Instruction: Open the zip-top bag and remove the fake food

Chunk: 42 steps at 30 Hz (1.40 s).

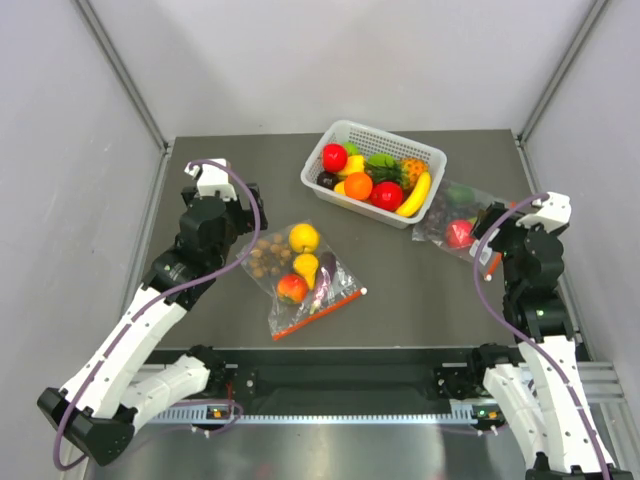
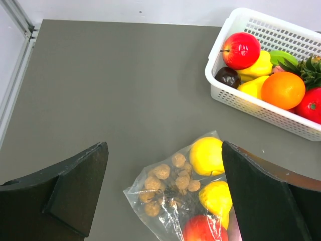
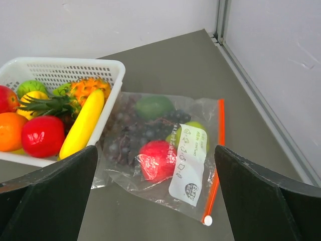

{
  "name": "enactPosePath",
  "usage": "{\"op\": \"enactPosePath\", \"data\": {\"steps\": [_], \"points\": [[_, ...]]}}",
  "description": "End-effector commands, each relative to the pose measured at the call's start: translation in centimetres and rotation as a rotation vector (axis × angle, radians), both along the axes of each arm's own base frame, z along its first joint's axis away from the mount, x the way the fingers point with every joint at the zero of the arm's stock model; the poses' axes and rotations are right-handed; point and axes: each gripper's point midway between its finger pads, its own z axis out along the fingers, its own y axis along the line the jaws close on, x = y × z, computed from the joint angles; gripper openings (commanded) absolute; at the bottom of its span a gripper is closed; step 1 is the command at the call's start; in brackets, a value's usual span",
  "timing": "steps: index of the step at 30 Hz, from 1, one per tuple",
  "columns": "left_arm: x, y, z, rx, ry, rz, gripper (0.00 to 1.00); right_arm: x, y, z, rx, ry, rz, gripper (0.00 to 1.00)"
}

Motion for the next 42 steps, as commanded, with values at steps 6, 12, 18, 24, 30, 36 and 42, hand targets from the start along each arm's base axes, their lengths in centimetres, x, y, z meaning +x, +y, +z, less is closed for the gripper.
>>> {"op": "enactPosePath", "data": {"steps": [6, 12, 18, 24, 30, 36, 42], "points": [[-0.4, 0.8, 2.7, -0.029, -0.070, 0.026, 0.99, -0.4, -0.7, 1.8, 0.008, -0.047, -0.046, 1.00], [-0.3, 0.6, 2.2, -0.021, -0.058, 0.018, 0.99, -0.2, -1.3, 1.3, 0.014, -0.033, -0.082, 1.00], [-0.4, -0.2, 1.1, -0.016, -0.034, -0.031, 0.99, 1.3, -2.2, -1.8, 0.012, 0.122, -0.151, 1.00], [-0.7, -1.7, 0.9, -0.033, -0.045, -0.120, 0.99, 2.8, -3.0, -7.5, -0.005, 0.338, -0.205, 1.00], [-0.1, -3.4, -0.3, -0.041, -0.004, -0.186, 0.99, 3.2, -3.1, -12.4, 0.066, 0.471, -0.177, 1.00], [0.0, -5.5, -1.2, -0.043, 0.046, -0.276, 0.99, 3.1, -2.4, -17.3, 0.267, 0.581, -0.077, 1.00], [-0.3, -6.2, -0.9, -0.058, 0.045, -0.307, 0.99, 2.3, -0.6, -20.2, 0.343, 0.664, -0.010, 0.98]]}}
